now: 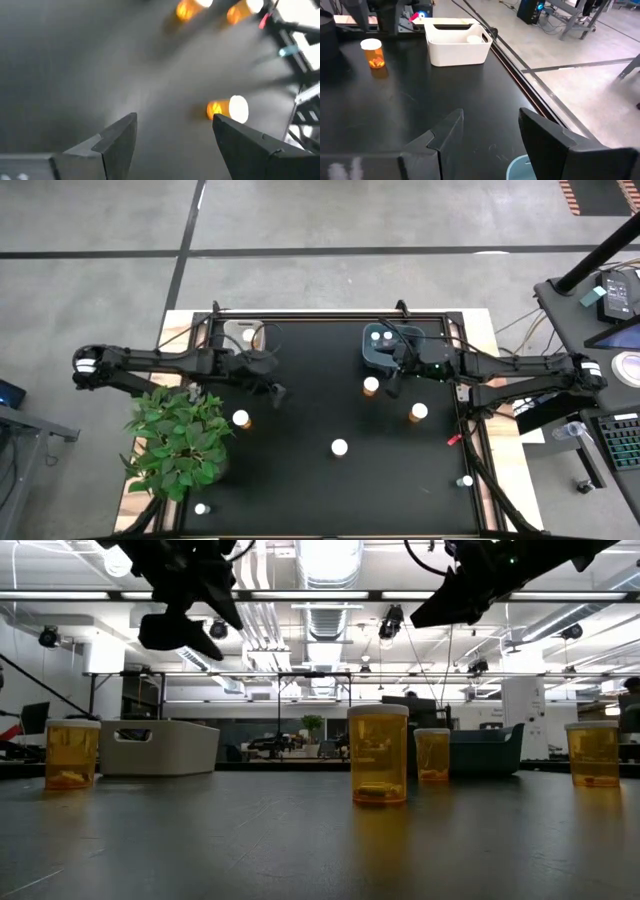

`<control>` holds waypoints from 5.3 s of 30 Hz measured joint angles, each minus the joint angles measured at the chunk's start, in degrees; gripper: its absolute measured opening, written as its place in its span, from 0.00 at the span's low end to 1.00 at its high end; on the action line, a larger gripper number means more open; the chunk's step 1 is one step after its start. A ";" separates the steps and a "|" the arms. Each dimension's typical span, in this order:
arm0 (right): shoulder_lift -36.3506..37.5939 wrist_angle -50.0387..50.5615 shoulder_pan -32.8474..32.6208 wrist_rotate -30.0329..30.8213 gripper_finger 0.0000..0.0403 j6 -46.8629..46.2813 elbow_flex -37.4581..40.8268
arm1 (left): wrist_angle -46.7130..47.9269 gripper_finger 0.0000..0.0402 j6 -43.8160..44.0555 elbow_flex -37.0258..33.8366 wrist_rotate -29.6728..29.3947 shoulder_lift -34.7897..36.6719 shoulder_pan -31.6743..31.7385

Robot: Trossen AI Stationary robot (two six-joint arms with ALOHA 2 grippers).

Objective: Pick and place medicine bottles into bin by pill shape (circle, oval)
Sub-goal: Put the big orange pill bottle into the white bin

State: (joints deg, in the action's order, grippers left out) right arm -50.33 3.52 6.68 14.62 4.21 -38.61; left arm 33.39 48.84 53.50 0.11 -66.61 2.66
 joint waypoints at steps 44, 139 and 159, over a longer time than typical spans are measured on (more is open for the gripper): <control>-0.02 0.01 0.00 -0.01 0.46 2.51 0.04 | 33.96 0.61 25.95 -0.34 -1.39 -6.54 -15.80; -0.02 0.10 0.00 -0.03 0.46 4.02 0.07 | 24.62 0.48 -23.47 12.11 -15.64 -6.76 30.37; -0.02 0.16 0.00 -0.01 0.46 4.35 0.07 | 24.63 0.48 -28.81 9.20 -15.43 -6.87 45.95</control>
State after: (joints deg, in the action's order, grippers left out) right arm -50.35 3.68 6.67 14.61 8.56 -38.54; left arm 58.02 20.03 62.69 -15.32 -73.47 48.61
